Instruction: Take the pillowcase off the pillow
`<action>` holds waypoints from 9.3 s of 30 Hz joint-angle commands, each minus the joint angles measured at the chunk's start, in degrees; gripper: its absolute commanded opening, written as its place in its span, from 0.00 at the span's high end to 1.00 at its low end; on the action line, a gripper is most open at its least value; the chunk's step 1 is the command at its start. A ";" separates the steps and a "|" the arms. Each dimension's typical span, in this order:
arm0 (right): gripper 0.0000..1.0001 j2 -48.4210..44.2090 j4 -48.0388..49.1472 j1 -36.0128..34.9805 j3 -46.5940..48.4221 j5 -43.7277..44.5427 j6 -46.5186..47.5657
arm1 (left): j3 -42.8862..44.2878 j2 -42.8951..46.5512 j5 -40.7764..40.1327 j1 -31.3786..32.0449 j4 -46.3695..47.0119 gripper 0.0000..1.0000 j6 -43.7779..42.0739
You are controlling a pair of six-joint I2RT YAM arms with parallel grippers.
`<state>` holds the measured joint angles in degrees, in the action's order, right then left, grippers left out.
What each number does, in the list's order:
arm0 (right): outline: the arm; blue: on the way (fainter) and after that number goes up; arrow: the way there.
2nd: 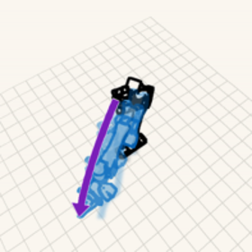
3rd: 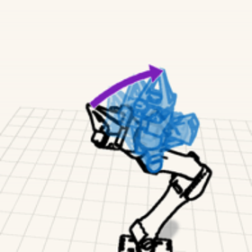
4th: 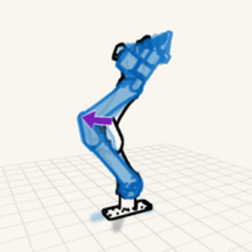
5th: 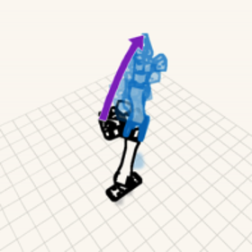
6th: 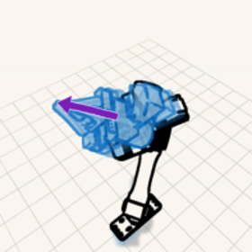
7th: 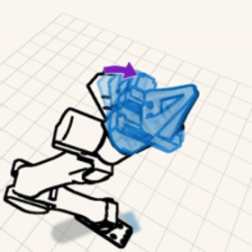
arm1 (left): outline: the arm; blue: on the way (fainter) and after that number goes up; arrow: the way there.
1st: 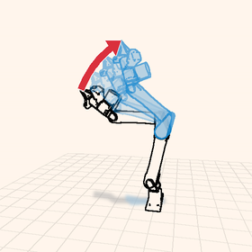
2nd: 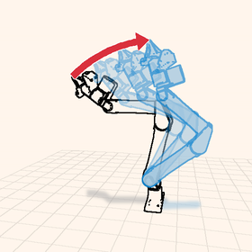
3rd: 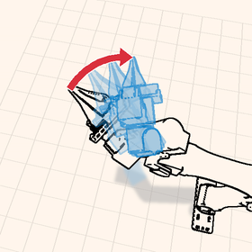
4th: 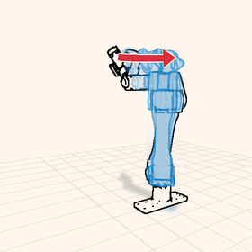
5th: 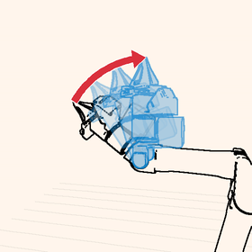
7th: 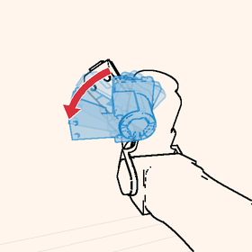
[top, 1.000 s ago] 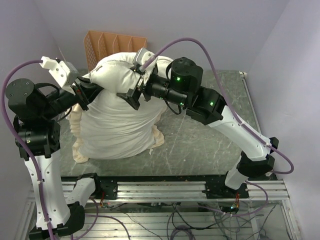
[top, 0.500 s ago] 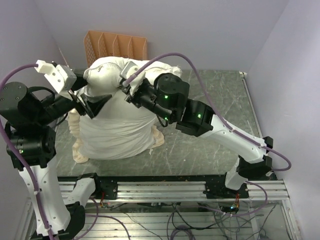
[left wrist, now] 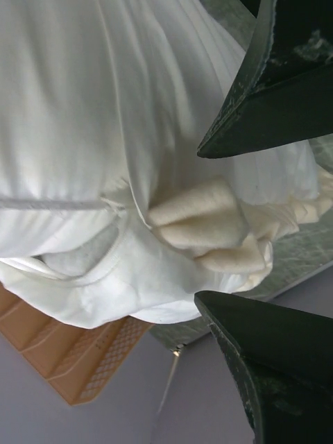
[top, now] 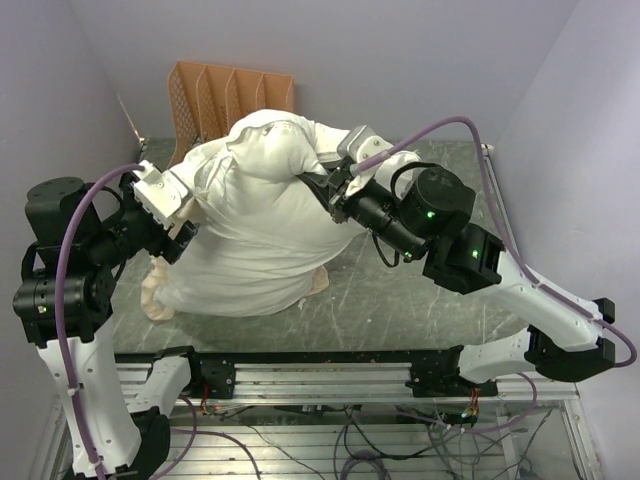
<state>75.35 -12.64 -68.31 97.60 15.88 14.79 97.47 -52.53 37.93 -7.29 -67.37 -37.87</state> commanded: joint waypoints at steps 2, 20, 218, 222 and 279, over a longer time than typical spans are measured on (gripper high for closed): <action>1.00 -3.31 3.79 0.11 -1.12 -2.15 -1.95 | -3.04 1.45 -2.37 0.25 2.82 0.17 -3.31; 1.00 -8.12 10.48 0.17 -2.82 9.02 -0.18 | -27.27 7.78 -7.86 0.25 4.30 0.93 -11.86; 0.00 -21.53 6.31 19.76 -33.56 -1.58 -40.61 | -1.55 5.04 12.65 0.26 25.10 0.93 32.71; 0.00 -18.61 4.16 19.74 -20.76 -13.06 -35.14 | -4.12 5.79 13.43 0.24 23.33 0.93 30.17; 1.00 -2.97 2.97 11.53 -0.37 -6.95 -4.16 | -7.81 2.53 -3.50 0.25 -3.70 0.01 2.05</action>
<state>76.73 -14.59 -56.93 99.22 10.04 11.99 91.57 -51.33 38.24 -7.07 -66.78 -30.57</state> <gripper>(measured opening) 0.068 0.999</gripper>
